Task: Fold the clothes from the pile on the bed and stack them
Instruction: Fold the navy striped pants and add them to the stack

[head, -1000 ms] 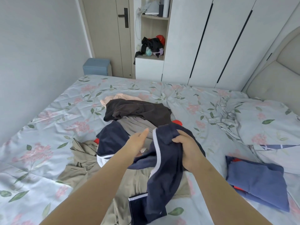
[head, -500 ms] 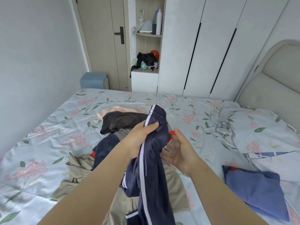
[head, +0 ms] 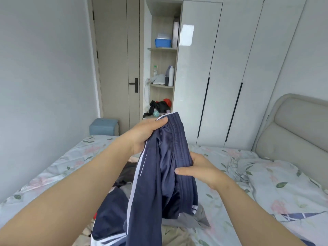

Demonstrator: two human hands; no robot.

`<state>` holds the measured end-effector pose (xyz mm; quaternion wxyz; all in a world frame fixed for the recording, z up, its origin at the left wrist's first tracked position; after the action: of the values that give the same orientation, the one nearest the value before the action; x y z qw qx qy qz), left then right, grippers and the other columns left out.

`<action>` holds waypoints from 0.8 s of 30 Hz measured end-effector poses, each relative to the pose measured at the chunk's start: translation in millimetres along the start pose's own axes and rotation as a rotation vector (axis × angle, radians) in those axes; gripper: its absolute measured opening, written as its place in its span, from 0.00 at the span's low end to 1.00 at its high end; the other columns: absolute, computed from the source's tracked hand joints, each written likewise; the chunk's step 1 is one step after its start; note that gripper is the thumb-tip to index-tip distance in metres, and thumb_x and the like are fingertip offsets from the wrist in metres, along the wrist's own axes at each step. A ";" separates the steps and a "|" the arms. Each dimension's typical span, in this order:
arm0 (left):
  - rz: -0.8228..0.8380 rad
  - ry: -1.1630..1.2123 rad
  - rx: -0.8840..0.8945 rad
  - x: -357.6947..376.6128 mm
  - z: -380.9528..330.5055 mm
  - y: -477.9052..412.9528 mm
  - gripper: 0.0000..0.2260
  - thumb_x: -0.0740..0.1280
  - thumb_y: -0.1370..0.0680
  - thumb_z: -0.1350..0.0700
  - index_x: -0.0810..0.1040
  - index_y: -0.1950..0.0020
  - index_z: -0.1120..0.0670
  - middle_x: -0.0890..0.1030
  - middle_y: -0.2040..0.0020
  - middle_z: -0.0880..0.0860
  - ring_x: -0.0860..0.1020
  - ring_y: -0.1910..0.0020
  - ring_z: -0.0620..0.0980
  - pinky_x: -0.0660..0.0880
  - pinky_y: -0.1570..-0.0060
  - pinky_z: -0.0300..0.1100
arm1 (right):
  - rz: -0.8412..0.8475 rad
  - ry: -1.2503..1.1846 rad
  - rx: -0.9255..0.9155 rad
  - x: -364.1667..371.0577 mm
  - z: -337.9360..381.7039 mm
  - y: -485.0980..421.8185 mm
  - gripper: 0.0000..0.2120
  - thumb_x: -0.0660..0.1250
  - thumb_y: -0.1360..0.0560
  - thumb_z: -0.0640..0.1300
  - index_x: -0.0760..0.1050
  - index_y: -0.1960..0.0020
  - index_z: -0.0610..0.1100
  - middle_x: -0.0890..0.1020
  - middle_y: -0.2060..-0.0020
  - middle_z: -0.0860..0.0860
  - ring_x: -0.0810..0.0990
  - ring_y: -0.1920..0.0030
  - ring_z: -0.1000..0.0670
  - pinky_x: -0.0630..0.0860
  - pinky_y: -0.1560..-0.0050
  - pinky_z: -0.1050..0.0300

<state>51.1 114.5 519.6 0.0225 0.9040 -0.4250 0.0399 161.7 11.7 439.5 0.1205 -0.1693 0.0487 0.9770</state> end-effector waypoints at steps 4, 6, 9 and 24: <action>-0.039 0.101 -0.052 -6.7 -21.9 -4.0 0.16 0.66 0.23 0.45 0.80 0.45 0.57 0.83 0.48 0.56 0.81 0.53 0.53 0.77 0.51 0.46 | 0.027 0.315 0.167 -6.7 -24.8 -2.9 0.10 0.67 0.26 0.37 0.79 0.45 0.39 0.83 0.48 0.45 0.80 0.53 0.52 0.75 0.56 0.66; -0.146 0.052 0.007 -17.7 -40.4 -6.0 0.15 0.68 0.24 0.46 0.81 0.48 0.57 0.84 0.52 0.56 0.81 0.56 0.53 0.78 0.54 0.46 | -0.118 0.347 0.169 -24.5 -15.4 -4.8 0.08 0.64 0.24 0.40 0.79 0.48 0.39 0.82 0.53 0.46 0.77 0.60 0.53 0.72 0.64 0.66; -0.432 -0.415 0.165 -51.8 -70.9 -10.2 0.13 0.66 0.22 0.48 0.79 0.48 0.57 0.82 0.54 0.55 0.80 0.57 0.54 0.78 0.56 0.44 | -0.392 0.411 0.101 -59.7 16.2 -1.1 0.07 0.61 0.22 0.43 0.75 0.57 0.44 0.78 0.63 0.50 0.75 0.63 0.50 0.67 0.69 0.62; -0.238 0.321 0.303 -8.3 -129.3 -15.0 0.08 0.56 0.18 0.47 0.67 0.40 0.46 0.68 0.31 0.51 0.76 0.40 0.58 0.71 0.41 0.64 | -0.760 -0.627 -0.380 -125.1 164.3 25.5 0.05 0.56 0.18 0.45 0.66 0.53 0.50 0.74 0.59 0.56 0.78 0.56 0.46 0.76 0.46 0.49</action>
<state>50.4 140.1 647.5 -0.0418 0.9229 -0.2955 0.2433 217.1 -18.0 637.9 0.4423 0.1063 -0.2327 0.8596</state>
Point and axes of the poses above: each hand's wrist, its own y-axis away from the middle knuckle, its own x-axis out of the palm, z = x × y, the point moved 8 cm from there along -y, towards the middle knuckle
